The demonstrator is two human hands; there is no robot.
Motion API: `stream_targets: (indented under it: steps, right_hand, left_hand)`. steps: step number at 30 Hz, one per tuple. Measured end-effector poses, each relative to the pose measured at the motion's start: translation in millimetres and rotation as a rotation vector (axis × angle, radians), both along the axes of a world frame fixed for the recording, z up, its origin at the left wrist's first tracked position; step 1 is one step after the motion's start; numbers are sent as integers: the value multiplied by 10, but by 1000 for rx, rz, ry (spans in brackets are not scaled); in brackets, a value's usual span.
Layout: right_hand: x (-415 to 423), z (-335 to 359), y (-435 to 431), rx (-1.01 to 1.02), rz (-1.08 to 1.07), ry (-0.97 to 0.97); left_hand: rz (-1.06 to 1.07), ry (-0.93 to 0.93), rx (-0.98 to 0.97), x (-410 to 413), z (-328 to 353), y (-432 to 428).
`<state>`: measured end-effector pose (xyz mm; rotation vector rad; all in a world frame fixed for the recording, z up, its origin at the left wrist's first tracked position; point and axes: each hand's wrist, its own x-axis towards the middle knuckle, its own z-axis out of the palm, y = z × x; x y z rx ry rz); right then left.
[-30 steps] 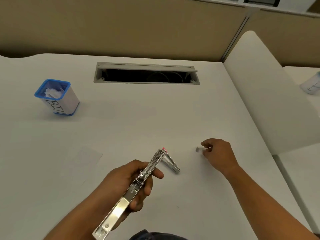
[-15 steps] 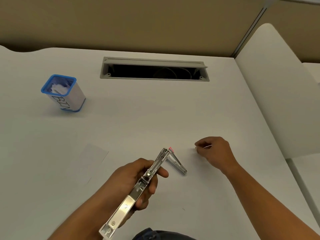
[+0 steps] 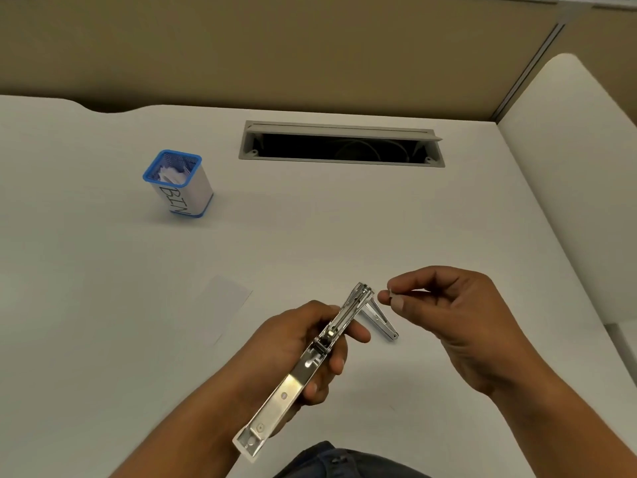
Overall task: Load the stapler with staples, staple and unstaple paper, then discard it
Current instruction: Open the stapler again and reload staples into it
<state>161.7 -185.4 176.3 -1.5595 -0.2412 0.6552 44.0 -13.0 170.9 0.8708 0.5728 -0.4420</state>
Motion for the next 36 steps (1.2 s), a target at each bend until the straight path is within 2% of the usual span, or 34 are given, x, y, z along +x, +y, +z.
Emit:
stream_targets:
  steps: [7, 13, 23, 36]
  right_hand:
    - [-385, 301, 11, -133, 27, -498]
    - [-624, 296, 61, -162, -14, -676]
    - [-728, 310, 107, -241, -50, -769]
    - [-715, 314, 119, -259, -67, -678]
  left_hand:
    - [-3, -90, 72, -104, 166, -42]
    - [14, -148, 228, -166, 221, -100]
    - [31, -143, 453, -184, 355, -194]
    - [81, -111, 496, -183, 356, -253]
